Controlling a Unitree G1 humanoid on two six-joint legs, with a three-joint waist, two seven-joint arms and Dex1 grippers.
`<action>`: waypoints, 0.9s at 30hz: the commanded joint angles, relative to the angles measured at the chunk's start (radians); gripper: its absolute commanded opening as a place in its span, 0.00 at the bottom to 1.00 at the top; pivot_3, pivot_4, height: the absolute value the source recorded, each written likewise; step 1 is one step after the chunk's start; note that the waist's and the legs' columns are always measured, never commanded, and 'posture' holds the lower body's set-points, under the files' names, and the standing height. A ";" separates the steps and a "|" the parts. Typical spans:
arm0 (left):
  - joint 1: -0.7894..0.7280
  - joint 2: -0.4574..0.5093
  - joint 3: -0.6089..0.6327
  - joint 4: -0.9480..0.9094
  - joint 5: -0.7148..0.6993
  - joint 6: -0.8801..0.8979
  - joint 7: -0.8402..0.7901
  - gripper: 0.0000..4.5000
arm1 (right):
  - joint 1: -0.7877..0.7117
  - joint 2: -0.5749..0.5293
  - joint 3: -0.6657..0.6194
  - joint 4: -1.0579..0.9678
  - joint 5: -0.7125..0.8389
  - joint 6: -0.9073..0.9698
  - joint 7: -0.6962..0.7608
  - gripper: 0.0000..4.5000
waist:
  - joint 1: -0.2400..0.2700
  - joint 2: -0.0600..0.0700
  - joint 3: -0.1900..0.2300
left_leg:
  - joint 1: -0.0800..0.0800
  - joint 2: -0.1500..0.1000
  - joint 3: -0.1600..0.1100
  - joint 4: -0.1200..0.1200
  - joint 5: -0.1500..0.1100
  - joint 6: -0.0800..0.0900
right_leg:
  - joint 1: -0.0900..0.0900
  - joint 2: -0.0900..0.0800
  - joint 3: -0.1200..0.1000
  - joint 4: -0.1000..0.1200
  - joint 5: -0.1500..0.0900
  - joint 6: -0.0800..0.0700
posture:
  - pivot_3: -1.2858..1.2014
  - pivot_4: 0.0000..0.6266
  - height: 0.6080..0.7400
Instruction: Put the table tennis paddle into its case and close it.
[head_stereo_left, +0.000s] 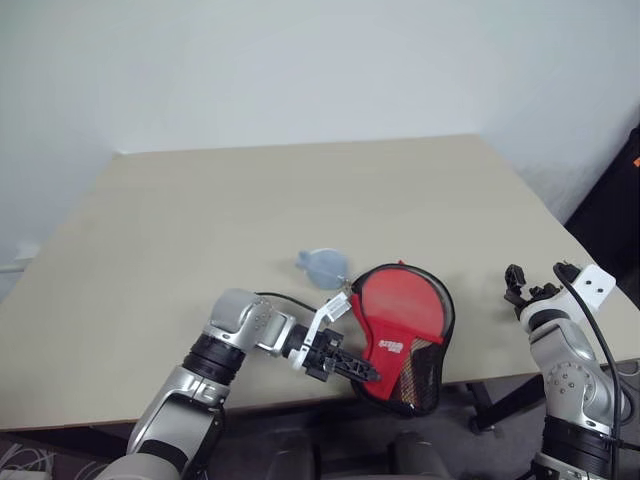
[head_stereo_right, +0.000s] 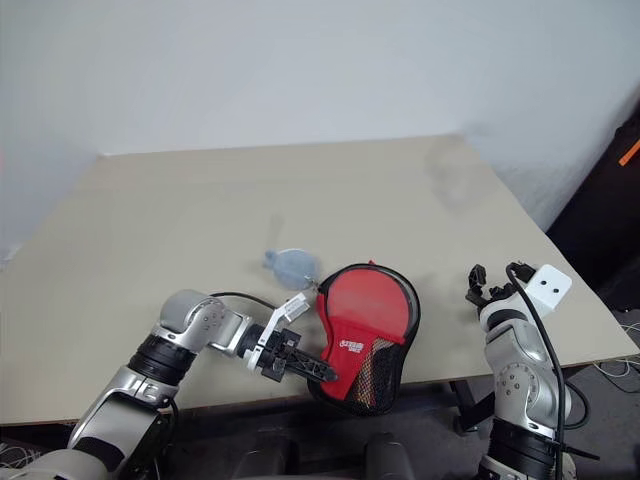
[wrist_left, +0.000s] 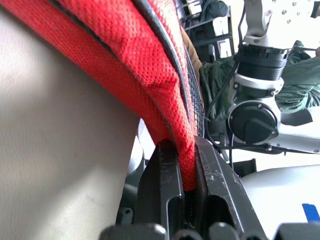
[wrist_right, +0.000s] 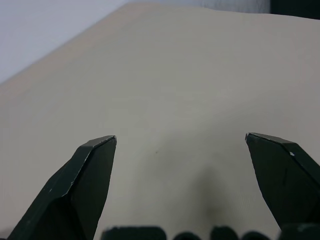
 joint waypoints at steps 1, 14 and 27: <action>-0.030 0.022 0.028 -0.040 -0.010 -0.063 0.002 0.17 | -0.026 -0.016 -0.001 -0.029 0.000 -0.004 0.001 1.00 | 0.000 0.000 0.000 | 0.000 0.000 0.000 0.000 0.000 -0.001 | 0.000 0.000 0.000 0.001 0.000 0.000 | 0.52 0.00 1.00; -0.050 0.177 -0.094 -0.053 0.027 -0.169 -0.109 0.99 | -0.025 -0.023 -0.006 -0.030 0.006 -0.002 0.006 1.00 | -0.004 0.000 0.000 | 0.000 0.000 0.000 -0.001 0.003 0.002 | -0.001 0.000 0.000 0.001 0.000 -0.001 | 0.52 0.00 1.00; -0.124 0.202 -0.046 -0.048 0.211 -0.730 -0.191 0.99 | -0.011 -0.061 0.105 -0.074 -0.008 0.002 0.122 1.00 | 0.002 -0.001 0.001 | -0.001 0.000 0.002 -0.001 0.003 0.002 | -0.002 0.000 0.001 -0.001 0.001 -0.002 | 0.52 0.00 1.00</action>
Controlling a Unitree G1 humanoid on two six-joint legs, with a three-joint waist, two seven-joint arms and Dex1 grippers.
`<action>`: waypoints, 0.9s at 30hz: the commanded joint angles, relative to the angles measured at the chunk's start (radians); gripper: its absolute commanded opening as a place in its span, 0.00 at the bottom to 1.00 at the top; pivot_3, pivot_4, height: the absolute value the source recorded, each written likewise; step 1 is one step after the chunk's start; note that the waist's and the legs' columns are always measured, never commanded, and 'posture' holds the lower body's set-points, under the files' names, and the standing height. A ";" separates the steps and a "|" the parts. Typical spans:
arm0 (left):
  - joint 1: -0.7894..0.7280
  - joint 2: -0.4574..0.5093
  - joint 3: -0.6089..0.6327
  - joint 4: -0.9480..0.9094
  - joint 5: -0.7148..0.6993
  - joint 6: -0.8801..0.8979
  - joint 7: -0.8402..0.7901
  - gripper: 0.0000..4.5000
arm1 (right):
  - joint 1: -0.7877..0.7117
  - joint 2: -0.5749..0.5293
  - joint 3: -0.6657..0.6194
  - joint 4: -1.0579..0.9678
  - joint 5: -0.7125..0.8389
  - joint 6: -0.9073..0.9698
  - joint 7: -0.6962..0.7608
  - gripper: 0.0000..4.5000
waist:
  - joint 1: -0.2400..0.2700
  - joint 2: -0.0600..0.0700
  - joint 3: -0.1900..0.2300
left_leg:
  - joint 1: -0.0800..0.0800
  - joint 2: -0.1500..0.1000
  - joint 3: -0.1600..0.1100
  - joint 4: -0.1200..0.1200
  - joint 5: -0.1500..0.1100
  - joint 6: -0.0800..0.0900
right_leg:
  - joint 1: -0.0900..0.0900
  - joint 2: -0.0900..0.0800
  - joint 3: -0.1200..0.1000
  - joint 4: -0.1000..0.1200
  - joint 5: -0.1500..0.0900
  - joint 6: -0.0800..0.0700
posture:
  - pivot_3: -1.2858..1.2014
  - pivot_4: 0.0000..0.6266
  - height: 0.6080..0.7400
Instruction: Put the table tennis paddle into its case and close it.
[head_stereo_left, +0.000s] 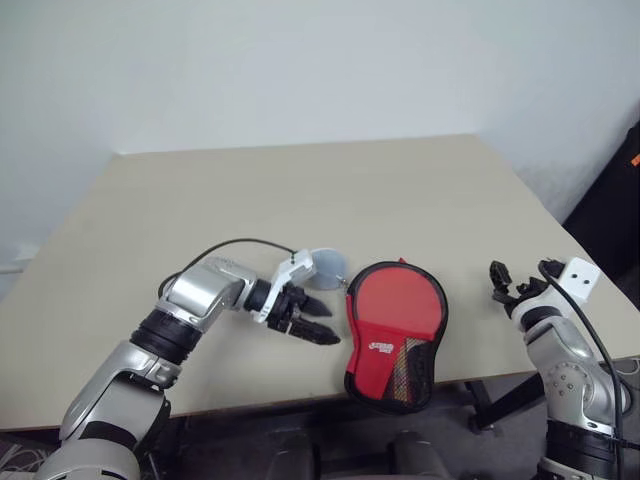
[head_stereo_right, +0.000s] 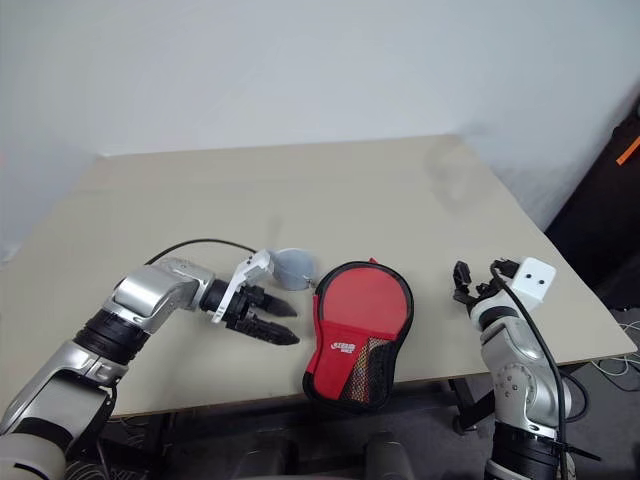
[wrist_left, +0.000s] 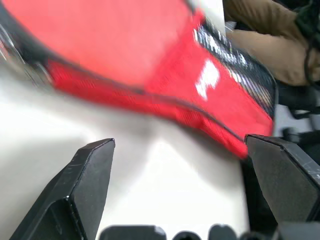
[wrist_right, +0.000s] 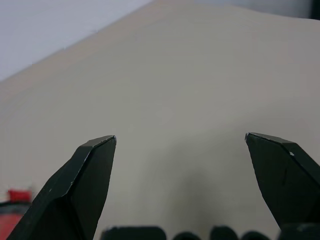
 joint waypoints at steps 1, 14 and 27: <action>0.010 -0.064 0.080 -0.097 -0.041 -0.043 0.028 0.99 | -0.040 -0.015 0.008 -0.027 -0.010 -0.016 0.011 1.00 | 0.000 -0.001 0.001 | -0.001 0.000 0.000 0.000 0.000 0.000 | 0.000 0.000 0.000 0.000 0.000 0.000 | 0.52 0.00 1.00; 0.122 -0.327 0.013 0.053 0.170 -0.321 0.225 0.99 | -0.083 -0.042 0.005 -0.013 -0.006 -0.006 0.021 1.00 | 0.000 -0.001 0.001 | 0.000 0.000 0.002 0.002 0.002 0.003 | 0.001 0.001 0.002 0.001 0.001 0.002 | 0.52 0.00 1.00; 0.186 -0.331 -0.005 0.212 0.300 -0.555 0.230 0.99 | -0.088 -0.060 0.001 -0.014 -0.012 0.001 0.024 1.00 | -0.001 -0.002 -0.001 | 0.002 0.000 0.003 0.001 0.002 0.003 | 0.001 0.001 0.004 0.001 0.001 0.002 | 0.52 0.00 1.00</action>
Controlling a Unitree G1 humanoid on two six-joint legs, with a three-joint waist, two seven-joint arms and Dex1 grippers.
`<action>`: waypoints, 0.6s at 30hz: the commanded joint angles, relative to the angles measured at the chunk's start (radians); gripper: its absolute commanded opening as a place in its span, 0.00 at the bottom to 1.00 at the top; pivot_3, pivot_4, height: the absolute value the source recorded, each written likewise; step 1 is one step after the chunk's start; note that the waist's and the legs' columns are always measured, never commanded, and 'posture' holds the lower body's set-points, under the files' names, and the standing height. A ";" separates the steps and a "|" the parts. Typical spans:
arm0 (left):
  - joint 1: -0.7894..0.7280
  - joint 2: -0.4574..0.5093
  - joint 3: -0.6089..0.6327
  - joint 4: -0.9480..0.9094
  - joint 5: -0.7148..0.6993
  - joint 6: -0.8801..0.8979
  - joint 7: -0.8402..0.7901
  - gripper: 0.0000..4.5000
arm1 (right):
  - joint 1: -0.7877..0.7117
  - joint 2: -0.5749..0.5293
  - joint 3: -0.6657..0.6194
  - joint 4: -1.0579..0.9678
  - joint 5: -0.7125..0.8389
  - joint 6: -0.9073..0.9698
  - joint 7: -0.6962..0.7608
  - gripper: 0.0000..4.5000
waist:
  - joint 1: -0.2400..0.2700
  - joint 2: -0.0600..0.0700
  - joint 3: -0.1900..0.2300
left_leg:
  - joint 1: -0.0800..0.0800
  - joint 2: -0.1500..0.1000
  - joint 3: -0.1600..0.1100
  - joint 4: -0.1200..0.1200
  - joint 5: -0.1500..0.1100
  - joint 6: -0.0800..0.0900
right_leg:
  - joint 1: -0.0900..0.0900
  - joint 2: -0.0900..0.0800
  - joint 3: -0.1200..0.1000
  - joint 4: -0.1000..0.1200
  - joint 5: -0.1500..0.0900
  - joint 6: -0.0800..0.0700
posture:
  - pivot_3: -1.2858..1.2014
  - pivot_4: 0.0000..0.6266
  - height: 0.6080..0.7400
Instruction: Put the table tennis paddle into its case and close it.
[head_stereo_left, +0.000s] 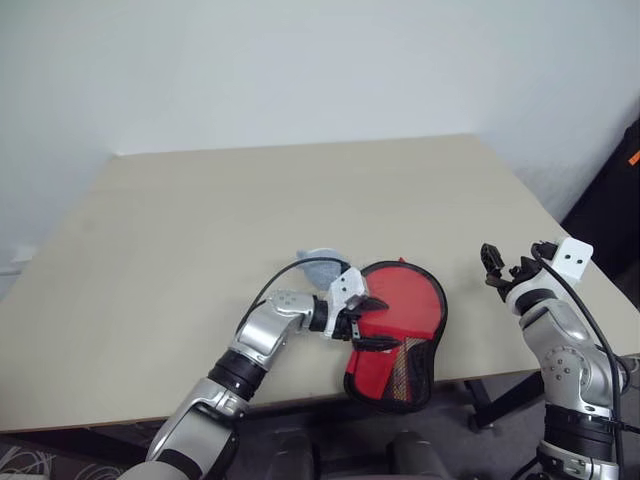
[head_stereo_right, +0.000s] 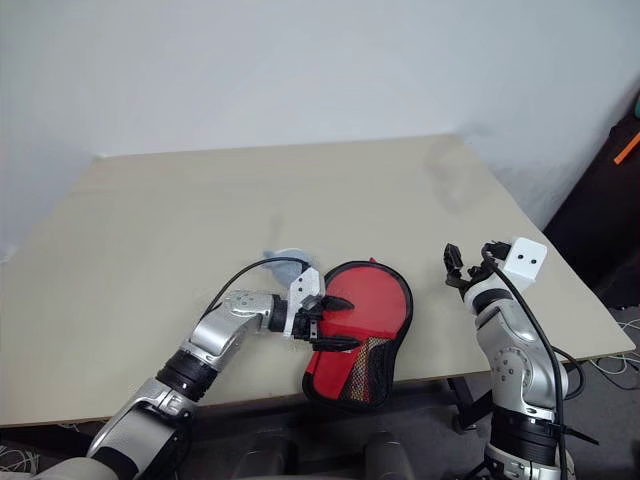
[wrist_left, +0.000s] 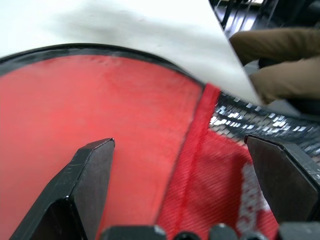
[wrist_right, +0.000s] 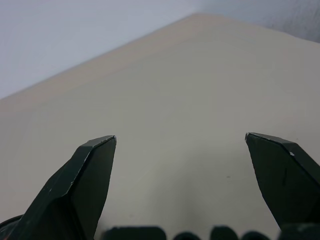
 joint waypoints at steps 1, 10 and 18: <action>0.017 0.007 -0.010 0.064 0.054 -0.012 0.015 0.99 | -0.019 -0.023 -0.010 -0.028 -0.008 -0.001 0.006 1.00 | 0.000 0.000 0.000 | 0.000 0.000 0.000 0.000 0.000 0.000 | 0.000 0.000 0.000 0.000 0.000 0.000 | 0.52 0.00 1.00; 0.045 -0.021 -0.010 0.072 0.067 0.013 0.027 0.99 | -0.180 -0.068 0.092 -0.015 0.042 0.068 0.158 1.00 | -0.001 0.001 -0.002 | 0.002 0.000 0.000 0.000 0.000 0.000 | 0.002 0.000 0.000 0.000 0.000 0.000 | 0.52 0.00 1.00; 0.054 -0.030 -0.019 0.089 0.083 0.018 0.028 0.99 | -0.491 -0.081 0.253 0.234 0.033 0.154 0.370 1.00 | 0.001 -0.001 -0.005 | 0.005 0.000 -0.001 0.000 0.000 0.000 | 0.004 0.000 -0.001 -0.001 0.000 0.000 | 0.52 0.00 1.00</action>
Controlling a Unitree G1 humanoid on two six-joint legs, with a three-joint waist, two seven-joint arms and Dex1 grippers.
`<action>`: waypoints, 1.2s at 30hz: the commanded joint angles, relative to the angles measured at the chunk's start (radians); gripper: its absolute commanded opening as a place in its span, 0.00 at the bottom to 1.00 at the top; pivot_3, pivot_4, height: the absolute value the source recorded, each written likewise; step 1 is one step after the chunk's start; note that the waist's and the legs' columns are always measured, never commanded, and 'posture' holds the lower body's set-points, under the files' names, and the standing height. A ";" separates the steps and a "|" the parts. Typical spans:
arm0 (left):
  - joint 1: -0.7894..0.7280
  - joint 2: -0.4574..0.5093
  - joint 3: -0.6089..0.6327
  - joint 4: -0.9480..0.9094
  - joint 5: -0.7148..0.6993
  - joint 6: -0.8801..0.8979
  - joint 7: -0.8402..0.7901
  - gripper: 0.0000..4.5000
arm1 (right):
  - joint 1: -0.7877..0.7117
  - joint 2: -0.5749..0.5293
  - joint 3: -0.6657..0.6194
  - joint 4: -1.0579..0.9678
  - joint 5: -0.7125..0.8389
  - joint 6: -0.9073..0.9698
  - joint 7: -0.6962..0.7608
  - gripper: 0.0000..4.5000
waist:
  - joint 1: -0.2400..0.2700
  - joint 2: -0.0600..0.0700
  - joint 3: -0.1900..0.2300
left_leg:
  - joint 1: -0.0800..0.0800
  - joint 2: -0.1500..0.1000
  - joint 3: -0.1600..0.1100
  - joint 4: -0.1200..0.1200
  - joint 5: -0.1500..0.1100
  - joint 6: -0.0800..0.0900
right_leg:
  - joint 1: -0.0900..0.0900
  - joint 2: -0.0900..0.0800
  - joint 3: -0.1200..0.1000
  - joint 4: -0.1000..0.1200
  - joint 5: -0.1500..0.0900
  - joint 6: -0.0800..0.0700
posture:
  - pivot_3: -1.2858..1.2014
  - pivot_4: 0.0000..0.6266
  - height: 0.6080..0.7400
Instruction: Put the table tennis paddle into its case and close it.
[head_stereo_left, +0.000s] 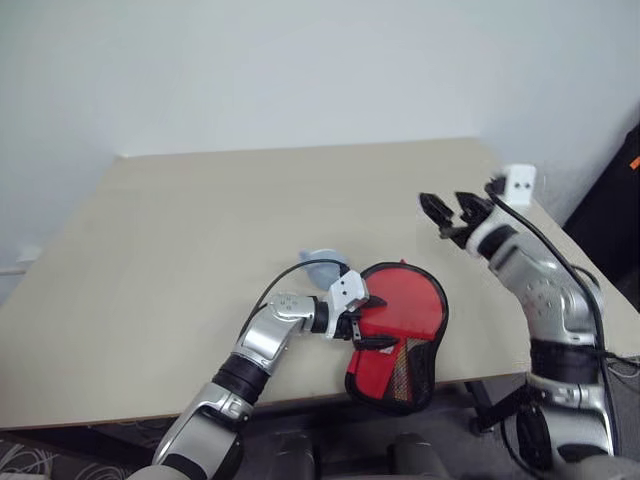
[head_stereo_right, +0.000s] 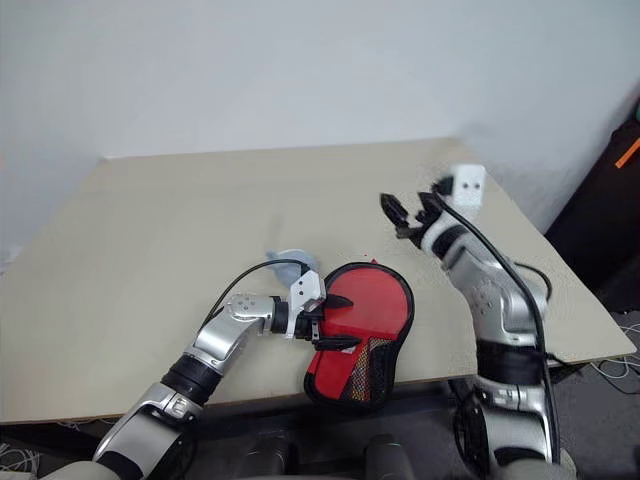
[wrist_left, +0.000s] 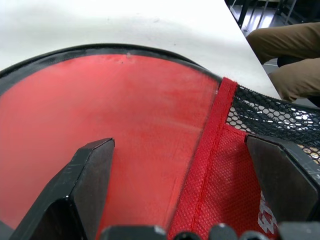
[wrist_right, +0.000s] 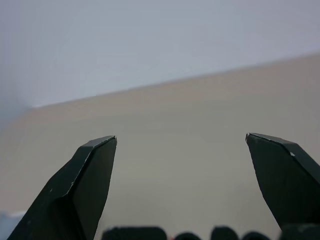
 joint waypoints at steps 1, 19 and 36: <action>0.034 0.007 -0.034 0.063 0.049 0.042 0.004 0.99 | -0.100 0.001 0.068 0.089 -0.005 0.029 0.099 1.00 | 0.000 -0.001 0.000 | 0.000 0.000 0.000 0.000 0.000 0.000 | 0.000 0.000 -0.001 0.000 0.000 0.000 | 0.52 0.00 1.00; 0.065 -0.014 -0.003 0.045 0.056 0.051 0.052 0.99 | -0.474 0.194 0.328 0.905 -0.258 -0.059 0.499 1.00 | -0.006 -0.001 -0.001 | 0.010 0.000 -0.004 -0.001 -0.003 -0.005 | 0.010 0.000 -0.005 0.001 0.000 0.000 | 0.52 0.00 1.00; 0.075 -0.007 0.017 0.041 0.053 0.076 0.080 1.00 | -0.538 0.269 0.248 1.100 -0.356 -0.185 0.501 0.56 | -0.007 -0.001 -0.001 | 0.010 0.000 -0.007 -0.001 -0.003 -0.005 | 0.010 0.000 -0.008 0.002 0.000 0.000 | 0.52 0.00 1.00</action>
